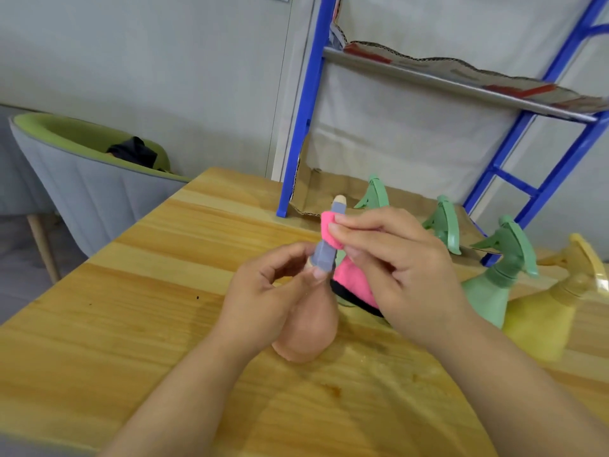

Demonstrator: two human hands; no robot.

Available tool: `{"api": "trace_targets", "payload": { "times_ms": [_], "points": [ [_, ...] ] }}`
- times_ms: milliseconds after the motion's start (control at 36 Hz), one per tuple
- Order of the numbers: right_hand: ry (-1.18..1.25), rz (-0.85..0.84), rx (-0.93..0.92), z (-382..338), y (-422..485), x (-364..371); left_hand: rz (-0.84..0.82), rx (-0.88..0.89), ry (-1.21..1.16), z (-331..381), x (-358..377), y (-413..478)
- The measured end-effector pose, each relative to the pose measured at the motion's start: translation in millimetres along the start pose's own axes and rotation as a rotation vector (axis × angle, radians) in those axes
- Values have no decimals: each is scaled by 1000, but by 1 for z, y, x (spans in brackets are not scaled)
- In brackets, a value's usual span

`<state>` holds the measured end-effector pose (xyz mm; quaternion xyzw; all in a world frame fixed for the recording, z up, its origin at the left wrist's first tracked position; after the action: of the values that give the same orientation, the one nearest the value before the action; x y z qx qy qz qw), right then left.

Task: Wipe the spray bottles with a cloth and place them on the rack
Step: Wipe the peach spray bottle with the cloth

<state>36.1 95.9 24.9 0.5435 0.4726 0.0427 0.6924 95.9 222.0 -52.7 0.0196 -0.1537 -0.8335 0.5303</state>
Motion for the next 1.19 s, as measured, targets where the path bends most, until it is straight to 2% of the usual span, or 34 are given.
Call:
{"api": "trace_targets", "payload": {
  "times_ms": [139,250,472,611,750,1000,1194],
  "points": [
    [70,87,213,20,8,-1,22,-62,3,1,-2,-1],
    [115,105,304,24,4,-1,17,-104,36,4,-4,-4],
    [147,89,323,21,0,-3,11,-153,-11,15,-9,-10],
    [111,81,274,24,14,-2,107,-147,12,29,-6,-9],
    [143,64,301,26,17,0,114,-157,29,37,2,-10],
    [316,235,455,9,-15,7,98,-171,11,38,2,-10],
    [379,318,416,-15,-31,19,96,-147,13,39,3,-13]
  ]
}}
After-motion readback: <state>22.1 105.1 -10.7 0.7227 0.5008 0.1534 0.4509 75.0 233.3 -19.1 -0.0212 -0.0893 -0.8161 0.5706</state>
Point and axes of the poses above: each hand's wrist, its own y-axis towards the middle knuckle, its own x-axis out of the palm, z = x × y, the point moved 5 cm from there along y, towards the middle knuckle, and after that the axes turned 9 degrees about -x, right-handed, at the moved point
